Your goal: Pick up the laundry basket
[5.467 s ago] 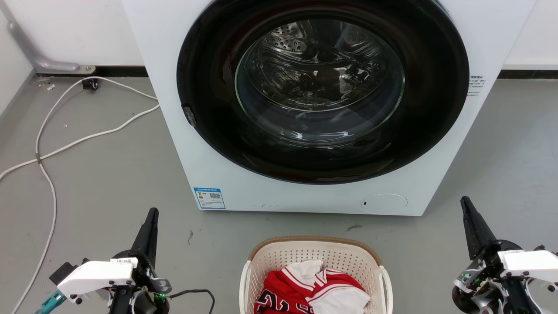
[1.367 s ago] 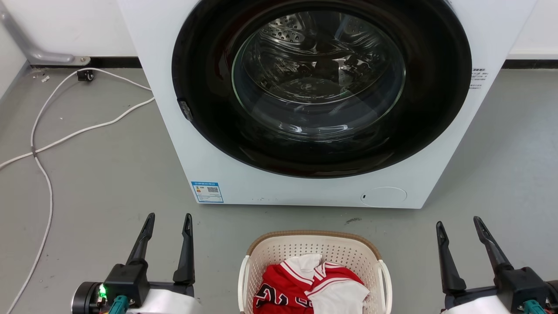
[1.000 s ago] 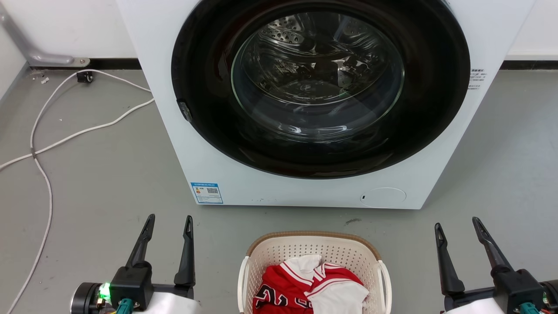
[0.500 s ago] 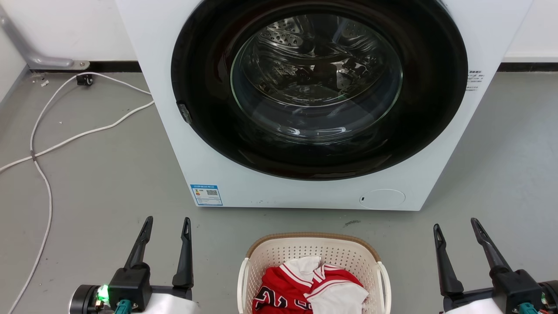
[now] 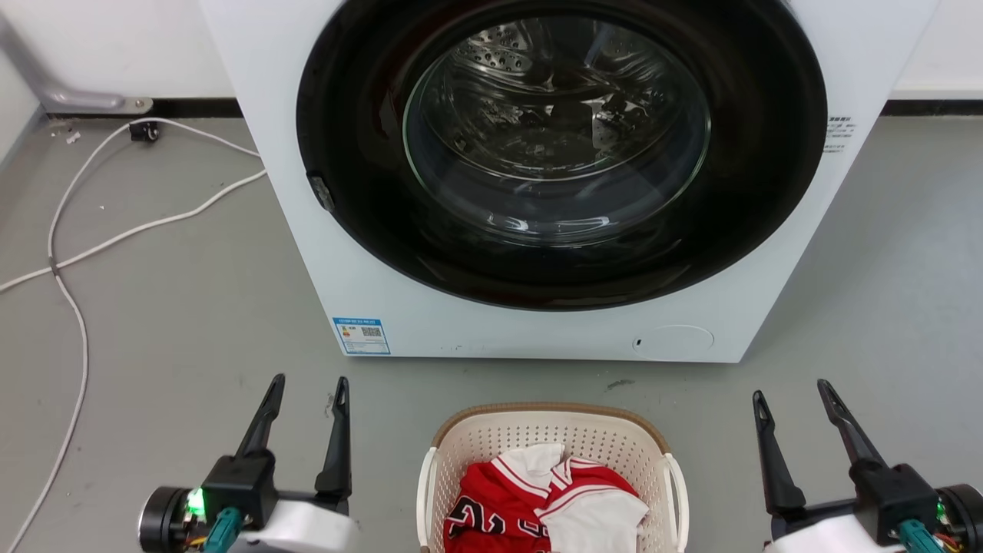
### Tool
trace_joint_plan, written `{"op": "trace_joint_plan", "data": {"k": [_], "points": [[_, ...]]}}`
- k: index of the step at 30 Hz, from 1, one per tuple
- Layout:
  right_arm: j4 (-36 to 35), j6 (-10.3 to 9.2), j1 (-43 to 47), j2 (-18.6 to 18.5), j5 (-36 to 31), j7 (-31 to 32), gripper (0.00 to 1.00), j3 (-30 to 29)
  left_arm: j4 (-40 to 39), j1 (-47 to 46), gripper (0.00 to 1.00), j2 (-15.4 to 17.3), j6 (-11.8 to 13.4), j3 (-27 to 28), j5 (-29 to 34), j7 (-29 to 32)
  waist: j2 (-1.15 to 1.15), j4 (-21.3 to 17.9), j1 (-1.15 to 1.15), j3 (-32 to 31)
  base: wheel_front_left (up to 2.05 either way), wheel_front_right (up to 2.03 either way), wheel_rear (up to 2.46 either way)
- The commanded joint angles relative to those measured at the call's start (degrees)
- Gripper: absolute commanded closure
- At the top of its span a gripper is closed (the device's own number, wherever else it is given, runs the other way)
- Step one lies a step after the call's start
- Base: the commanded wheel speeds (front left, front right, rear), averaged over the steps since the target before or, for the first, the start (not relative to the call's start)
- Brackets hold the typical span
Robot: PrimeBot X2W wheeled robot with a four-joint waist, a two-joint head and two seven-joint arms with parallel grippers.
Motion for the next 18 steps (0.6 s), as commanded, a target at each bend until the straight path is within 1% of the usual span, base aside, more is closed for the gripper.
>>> {"op": "trace_joint_plan", "data": {"k": [1,7,13,18], "points": [[0.47,-0.04,-1.36,-0.18,-0.09,-0.12,0.0,0.24,0.47,-1.4,0.0,-0.09,-0.42,-0.2,0.42,-0.3,0.0,-0.06,0.0,0.55,0.0,0.0,0.0],[6.22,-0.04,-5.82,-0.16,-0.41,-0.12,0.0,1.26,7.13,-6.69,0.0,0.4,-1.55,-1.66,1.27,-0.24,0.0,-0.47,0.0,4.13,0.0,0.0,0.0],[14.11,-0.04,-11.66,-0.15,-1.83,-0.11,0.0,2.24,17.14,-12.86,0.0,1.24,-2.31,-3.84,1.22,-0.24,0.0,-1.22,0.0,9.58,0.0,0.0,0.0],[22.03,-0.04,-17.0,-0.14,-3.48,-0.11,0.0,2.53,24.86,-17.79,0.0,1.84,-2.61,-5.39,0.51,-0.24,0.0,-2.15,0.0,14.37,0.0,0.0,0.0]]}}
